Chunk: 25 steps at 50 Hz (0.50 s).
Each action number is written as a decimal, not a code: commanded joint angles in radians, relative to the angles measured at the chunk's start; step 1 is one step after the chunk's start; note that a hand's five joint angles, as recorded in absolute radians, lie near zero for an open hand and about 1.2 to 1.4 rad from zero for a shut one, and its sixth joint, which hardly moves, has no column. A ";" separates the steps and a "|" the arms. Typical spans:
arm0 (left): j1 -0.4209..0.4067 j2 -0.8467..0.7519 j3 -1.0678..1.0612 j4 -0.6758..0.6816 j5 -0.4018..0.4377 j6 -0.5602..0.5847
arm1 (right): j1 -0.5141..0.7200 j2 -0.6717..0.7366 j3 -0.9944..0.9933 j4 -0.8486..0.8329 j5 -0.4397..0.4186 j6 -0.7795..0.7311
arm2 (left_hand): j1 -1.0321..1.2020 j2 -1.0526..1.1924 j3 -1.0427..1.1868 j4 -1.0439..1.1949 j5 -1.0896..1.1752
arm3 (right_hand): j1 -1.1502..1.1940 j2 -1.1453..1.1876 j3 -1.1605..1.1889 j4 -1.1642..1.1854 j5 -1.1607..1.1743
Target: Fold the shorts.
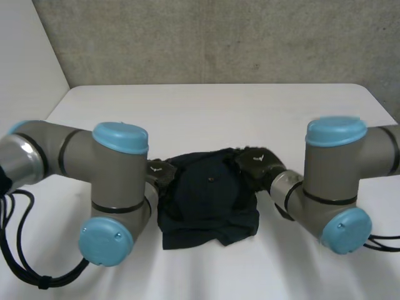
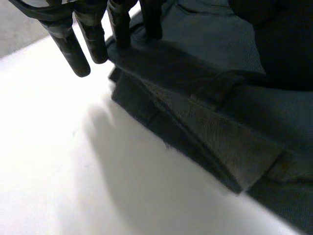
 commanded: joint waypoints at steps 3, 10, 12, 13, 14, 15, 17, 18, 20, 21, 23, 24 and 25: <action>0.012 0.324 0.050 -0.078 0.050 -0.026 | -0.057 -0.328 -0.017 -0.031 0.025 0.019 | 0.013 0.004 -0.034 -0.031 -0.047 | 0.009 -0.028 -0.015 -0.057 -0.066; 0.127 0.520 0.147 -0.283 0.062 -0.124 | -0.155 -0.496 -0.060 0.057 0.161 0.038 | 0.014 0.005 -0.034 -0.030 -0.046 | 0.009 -0.028 -0.015 -0.057 -0.066; 0.156 0.539 0.156 -0.326 0.065 -0.135 | -0.160 -0.502 -0.072 0.105 0.183 0.030 | 0.013 0.004 -0.034 -0.031 -0.047 | 0.009 -0.028 -0.015 -0.057 -0.066; 0.178 0.549 0.157 -0.357 0.074 -0.137 | -0.160 -0.502 -0.078 0.123 0.185 0.030 | 0.013 0.004 -0.034 -0.031 -0.047 | 0.009 -0.028 -0.015 -0.057 -0.066; 0.186 0.551 0.156 -0.369 0.079 -0.135 | -0.160 -0.502 -0.083 0.134 0.185 0.033 | 0.013 0.004 -0.034 -0.031 -0.047 | 0.009 -0.028 -0.015 -0.057 -0.066; 0.193 0.554 0.154 -0.375 0.085 -0.133 | -0.161 -0.505 -0.085 0.152 0.185 0.038 | 0.013 0.004 -0.034 -0.031 -0.047 | 0.009 -0.028 -0.015 -0.057 -0.066; 0.212 0.560 0.154 -0.385 0.096 -0.133 | -0.163 -0.508 -0.085 0.160 0.188 0.032 | 0.013 0.004 -0.034 -0.031 -0.047 | 0.009 -0.028 -0.015 -0.057 -0.066; 0.216 0.562 0.151 -0.385 0.098 -0.133 | -0.163 -0.512 -0.085 0.162 0.188 0.032 | 0.013 0.004 -0.034 -0.031 -0.047 | 0.009 -0.028 -0.015 -0.057 -0.066; 0.227 0.563 0.139 -0.385 0.098 -0.137 | -0.165 -0.531 -0.083 0.162 0.183 0.035 | 0.013 0.004 -0.034 -0.031 -0.047 | 0.009 -0.028 -0.015 -0.057 -0.066; 0.229 0.563 0.134 -0.385 0.098 -0.137 | -0.165 -0.538 -0.083 0.163 0.183 0.035 | 0.013 0.004 -0.034 -0.031 -0.047 | 0.009 -0.028 -0.015 -0.057 -0.066; 0.233 0.563 0.130 -0.383 0.098 -0.135 | -0.166 -0.554 -0.077 0.162 0.178 0.035 | 0.013 0.004 -0.034 -0.031 -0.047 | 0.009 -0.028 -0.015 -0.057 -0.066; 0.233 0.563 0.127 -0.383 0.098 -0.137 | -0.166 -0.557 -0.074 0.162 0.177 0.035 | 0.013 0.004 -0.034 -0.031 -0.047 | 0.009 -0.028 -0.015 -0.057 -0.066; 0.233 0.563 0.125 -0.381 0.098 -0.137 | -0.166 -0.557 -0.072 0.162 0.178 0.035 | 0.013 0.004 -0.034 -0.031 -0.047 | 0.009 -0.028 -0.015 -0.057 -0.066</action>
